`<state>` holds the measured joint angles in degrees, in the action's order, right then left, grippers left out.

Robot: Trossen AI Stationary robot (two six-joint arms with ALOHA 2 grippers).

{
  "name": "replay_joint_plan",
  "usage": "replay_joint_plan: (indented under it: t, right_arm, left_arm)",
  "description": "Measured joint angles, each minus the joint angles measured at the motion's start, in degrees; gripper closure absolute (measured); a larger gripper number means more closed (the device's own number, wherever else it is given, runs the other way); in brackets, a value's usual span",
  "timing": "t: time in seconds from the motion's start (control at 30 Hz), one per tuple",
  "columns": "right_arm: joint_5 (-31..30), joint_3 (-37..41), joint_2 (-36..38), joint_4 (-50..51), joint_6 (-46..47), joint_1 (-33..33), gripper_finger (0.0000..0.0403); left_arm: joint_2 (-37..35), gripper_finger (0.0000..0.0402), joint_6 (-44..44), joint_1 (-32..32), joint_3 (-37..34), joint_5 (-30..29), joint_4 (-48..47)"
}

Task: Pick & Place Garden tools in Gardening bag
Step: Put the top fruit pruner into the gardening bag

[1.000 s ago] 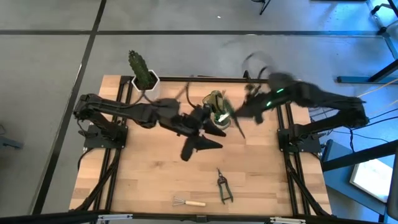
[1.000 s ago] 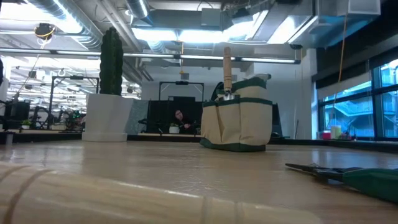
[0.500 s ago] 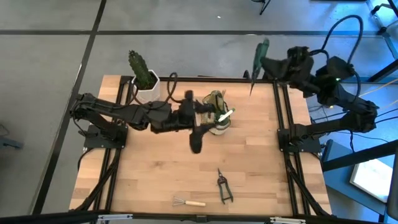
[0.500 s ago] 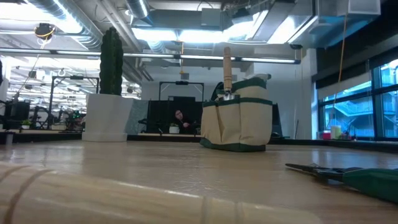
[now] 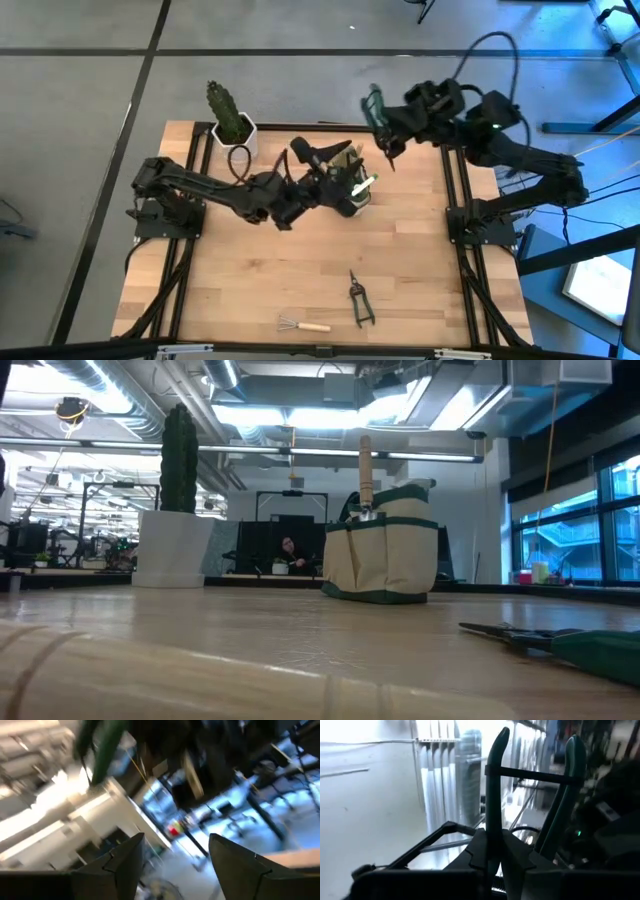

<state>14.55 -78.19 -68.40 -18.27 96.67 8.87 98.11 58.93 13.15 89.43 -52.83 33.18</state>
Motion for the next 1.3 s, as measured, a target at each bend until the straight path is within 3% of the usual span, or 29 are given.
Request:
replay_joint_plan:
  t: [0.13,0.23,0.57,0.83,1.03,1.3]
  right_arm:
    - [1.2,0.0,-2.5,-0.5,3.5,0.6,0.0376]
    - [2.4,0.0,-3.7,-1.6,5.5,2.7,0.0376]
    - [11.9,0.0,-6.2,-1.0,7.7,8.7,0.0376]
    - [9.7,0.0,-6.3,-0.9,7.7,11.2,0.0376]
    - [-1.3,-0.1,-8.4,-18.4,8.0,11.9,0.0376]
    - [3.0,-1.7,-18.4,-40.7,21.9,12.3,0.0376]
  left_arm:
    - [2.3,0.0211,16.5,1.2,0.0,0.3,13.1]
    - [2.8,0.0233,26.0,1.5,0.0,0.2,15.2]
    - [2.8,0.0278,28.0,1.4,0.0,1.0,15.3]
    - [1.0,0.0283,30.0,0.8,0.7,-0.3,16.3]
    - [0.9,0.0284,34.7,0.3,5.3,1.3,15.6]
    - [0.9,0.0284,42.5,-3.9,12.6,9.3,4.6]
